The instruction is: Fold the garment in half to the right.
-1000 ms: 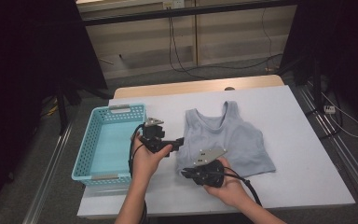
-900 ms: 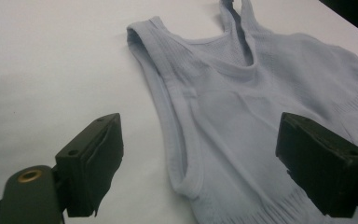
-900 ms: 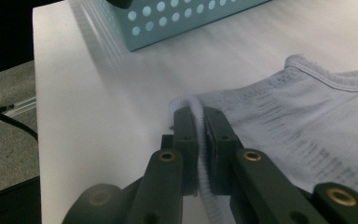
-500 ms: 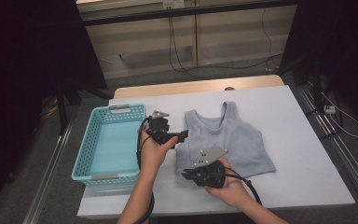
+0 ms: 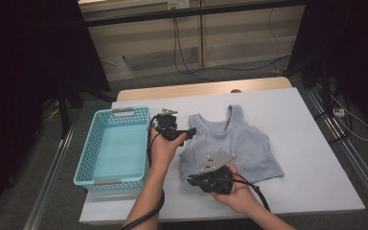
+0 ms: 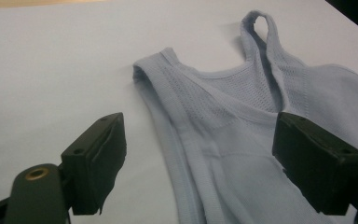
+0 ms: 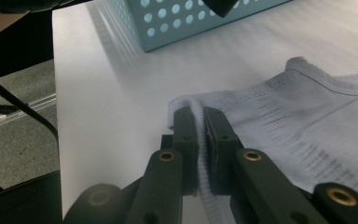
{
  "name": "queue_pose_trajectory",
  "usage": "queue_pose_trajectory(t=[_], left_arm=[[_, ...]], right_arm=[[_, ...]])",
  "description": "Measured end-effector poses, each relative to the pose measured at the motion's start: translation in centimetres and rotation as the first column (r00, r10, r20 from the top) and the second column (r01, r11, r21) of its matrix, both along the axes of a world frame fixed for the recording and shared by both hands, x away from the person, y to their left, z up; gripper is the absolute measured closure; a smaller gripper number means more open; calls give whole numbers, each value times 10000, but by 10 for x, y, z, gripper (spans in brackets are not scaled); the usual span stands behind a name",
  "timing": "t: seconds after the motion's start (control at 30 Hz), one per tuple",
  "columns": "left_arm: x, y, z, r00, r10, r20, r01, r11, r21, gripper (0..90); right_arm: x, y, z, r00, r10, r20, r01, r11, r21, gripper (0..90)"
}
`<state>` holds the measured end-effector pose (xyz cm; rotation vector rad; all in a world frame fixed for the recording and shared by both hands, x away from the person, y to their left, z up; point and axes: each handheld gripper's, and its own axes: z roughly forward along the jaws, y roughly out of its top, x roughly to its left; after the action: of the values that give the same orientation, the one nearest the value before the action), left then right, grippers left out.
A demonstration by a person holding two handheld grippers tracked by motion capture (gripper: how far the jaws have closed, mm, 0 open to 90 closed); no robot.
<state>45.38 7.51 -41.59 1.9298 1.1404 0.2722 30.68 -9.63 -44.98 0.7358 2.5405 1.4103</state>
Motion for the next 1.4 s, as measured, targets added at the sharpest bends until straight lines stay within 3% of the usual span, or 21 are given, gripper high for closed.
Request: queue_pose_trajectory(t=[0.27, 0.53, 0.77, 0.93, 1.1, 1.4], left_arm=[[11, -7, -4, 9999, 64, -106, -65, 10000, -67, 187], [23, -8, -14, 9999, 56, -105, -53, 9997, 233, 243], [34, -7, -24, 9994, 353, -72, -351, 9992, 210, 274], [40, -12, -29, 9998, 206, -63, -203, 9992, 356, 304], [48, -17, -38, 9992, 372, -178, -362, 9981, 495, 328], [54, -19, -50, 9979, 502, -418, -469, 9961, 753, 451]], right_arm=[[-1, 0, -2, 10000, 58, -45, -58, 10000, 0, 850], [-1, 0, -2, 10000, 78, -32, -78, 10000, 26, 850], [-2, 1, -1, 9998, 178, -7, -178, 9998, 76, 849], [-3, 2, 1, 9995, 298, 49, -298, 9995, 87, 849], [-3, 3, 2, 9994, 340, 42, -340, 9993, 131, 849], [-4, 5, 3, 9991, 385, 154, -385, 9993, 21, 848]])
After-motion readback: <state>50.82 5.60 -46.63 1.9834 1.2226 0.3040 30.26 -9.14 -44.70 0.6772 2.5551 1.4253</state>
